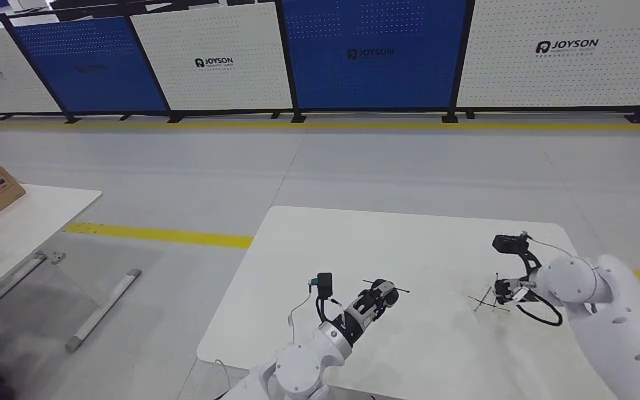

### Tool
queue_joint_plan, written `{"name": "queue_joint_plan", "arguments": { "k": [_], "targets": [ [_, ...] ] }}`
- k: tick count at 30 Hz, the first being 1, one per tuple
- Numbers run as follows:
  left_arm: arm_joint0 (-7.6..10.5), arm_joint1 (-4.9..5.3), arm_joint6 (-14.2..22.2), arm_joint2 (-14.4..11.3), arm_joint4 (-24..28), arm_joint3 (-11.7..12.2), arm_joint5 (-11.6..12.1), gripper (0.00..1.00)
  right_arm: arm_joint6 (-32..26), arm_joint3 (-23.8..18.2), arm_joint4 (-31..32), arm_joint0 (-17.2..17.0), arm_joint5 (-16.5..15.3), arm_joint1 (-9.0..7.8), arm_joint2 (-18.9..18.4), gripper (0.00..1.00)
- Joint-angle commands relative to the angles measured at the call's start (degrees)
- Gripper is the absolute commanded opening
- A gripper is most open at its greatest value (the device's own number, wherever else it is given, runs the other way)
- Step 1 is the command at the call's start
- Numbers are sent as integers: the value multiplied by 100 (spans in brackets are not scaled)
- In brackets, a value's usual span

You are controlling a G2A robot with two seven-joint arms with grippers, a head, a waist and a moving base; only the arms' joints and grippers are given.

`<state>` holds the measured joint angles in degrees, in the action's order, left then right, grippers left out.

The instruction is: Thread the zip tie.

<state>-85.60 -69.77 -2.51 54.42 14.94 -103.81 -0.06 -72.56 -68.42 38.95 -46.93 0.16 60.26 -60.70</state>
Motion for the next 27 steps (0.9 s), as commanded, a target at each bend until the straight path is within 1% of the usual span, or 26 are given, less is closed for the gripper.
{"name": "queue_joint_plan", "arguments": {
  "k": [1,9,12,15,17,19,20,22,23,25,26,27],
  "targets": [
    [0,0,0,0,0,0,0,0,5,99,-4,41,0,6,28,0],
    [0,0,0,0,0,0,0,0,43,97,-4,23,-2,8,34,0],
    [0,0,0,0,0,0,0,0,320,36,-26,-54,-89,33,101,0],
    [0,0,0,0,0,0,0,0,776,-81,-226,-186,-266,-13,-166,0],
    [0,0,0,0,0,0,0,0,1119,-319,-350,-437,-475,-99,-520,0],
    [0,0,0,0,0,0,0,0,1365,-646,-406,-752,-595,-186,-858,0],
    [0,0,0,0,0,0,0,0,1561,-925,-500,-1027,-743,-246,-1121,0],
    [0,0,0,0,0,0,0,0,1772,-1350,-598,-1434,-950,-330,-1501,0],
    [0,0,0,0,0,0,0,0,1915,-1647,-646,-1706,-1081,-376,-1730,0],
    [0,0,0,0,0,0,0,0,2046,-2043,-723,-2092,-1305,-430,-1995,0],
    [0,0,0,0,0,0,0,0,2067,-2194,-781,-2261,-1472,-453,-2099,0],
    [0,0,0,0,0,0,0,0,1948,-2303,-899,-2438,-1751,-482,-2189,0]
  ]
}}
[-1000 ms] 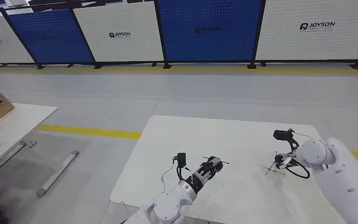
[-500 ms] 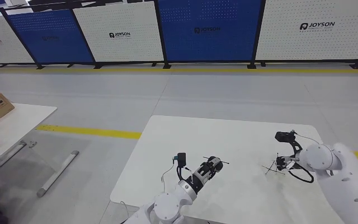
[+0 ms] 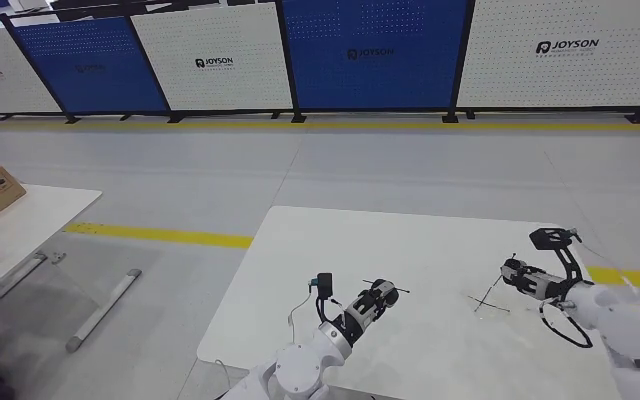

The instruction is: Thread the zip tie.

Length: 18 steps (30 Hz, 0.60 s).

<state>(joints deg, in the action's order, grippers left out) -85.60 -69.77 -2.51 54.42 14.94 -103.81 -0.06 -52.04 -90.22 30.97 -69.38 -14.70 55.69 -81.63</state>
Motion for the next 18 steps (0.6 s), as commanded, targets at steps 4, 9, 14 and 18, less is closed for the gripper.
{"name": "queue_joint_plan", "arguments": {
  "k": [4,9,14,18],
  "targets": [
    [0,0,0,0,0,0,0,0,-104,-122,-101,-192,-266,-25,-96,0],
    [0,0,0,0,0,0,0,0,-104,-122,-101,-192,-266,-25,-96,0],
    [0,0,0,0,0,0,0,0,394,-178,-268,-342,-392,-8,-123,0],
    [0,0,0,0,0,0,0,0,1080,-392,-800,-695,-478,-30,-392,0]
  ]
}}
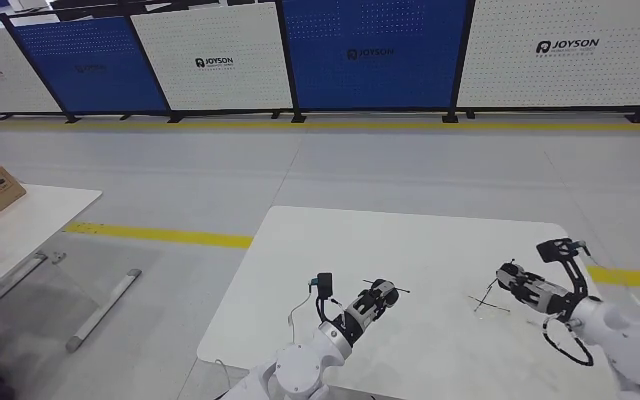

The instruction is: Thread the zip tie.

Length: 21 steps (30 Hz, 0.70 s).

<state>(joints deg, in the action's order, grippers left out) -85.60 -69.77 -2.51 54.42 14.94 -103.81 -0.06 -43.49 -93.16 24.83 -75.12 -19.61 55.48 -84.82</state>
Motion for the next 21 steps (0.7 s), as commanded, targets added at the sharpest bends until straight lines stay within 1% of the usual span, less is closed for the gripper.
{"name": "queue_joint_plan", "arguments": {
  "k": [1,3,4,6,8,10,13,21],
  "targets": [
    [0,0,0,0,0,0,0,0,372,-183,-225,-222,13,-23,-123,0],
    [0,0,0,0,0,0,0,0,708,-427,-465,-480,13,-46,-166,0],
    [0,0,0,0,0,0,0,0,854,-505,-458,-575,13,-58,-175,0],
    [0,0,0,0,0,0,0,0,1086,-709,-593,-767,13,-72,-58,0],
    [0,0,0,0,0,0,0,0,1249,-794,-603,-844,13,-78,93,0],
    [0,0,0,0,0,0,0,0,1337,-833,-737,-877,13,-73,363,0],
    [0,0,0,0,0,0,0,0,1477,-735,-817,-824,13,-68,602,0],
    [0,0,0,0,0,0,0,0,1477,-735,-817,-824,13,-68,602,0]
  ]
}}
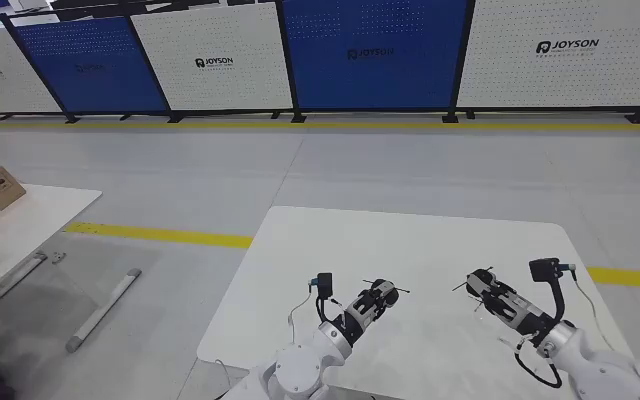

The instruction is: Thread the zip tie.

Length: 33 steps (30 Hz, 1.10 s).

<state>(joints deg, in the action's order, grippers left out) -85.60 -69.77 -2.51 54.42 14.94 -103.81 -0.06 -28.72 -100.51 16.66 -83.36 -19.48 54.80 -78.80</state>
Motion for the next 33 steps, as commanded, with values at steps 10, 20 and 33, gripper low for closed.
{"name": "queue_joint_plan", "arguments": {
  "k": [10,20,33],
  "targets": [
    [53,-52,-805,-273,-1351,80,94,0,1146,-57,-391,-306,0,103,174,0],
    [422,-216,-1286,-977,-3092,770,-411,0,1861,43,25,-423,230,231,582,0],
    [449,-266,-1514,-948,-2983,773,-358,0,2091,34,199,-461,303,280,732,0]
  ]
}}
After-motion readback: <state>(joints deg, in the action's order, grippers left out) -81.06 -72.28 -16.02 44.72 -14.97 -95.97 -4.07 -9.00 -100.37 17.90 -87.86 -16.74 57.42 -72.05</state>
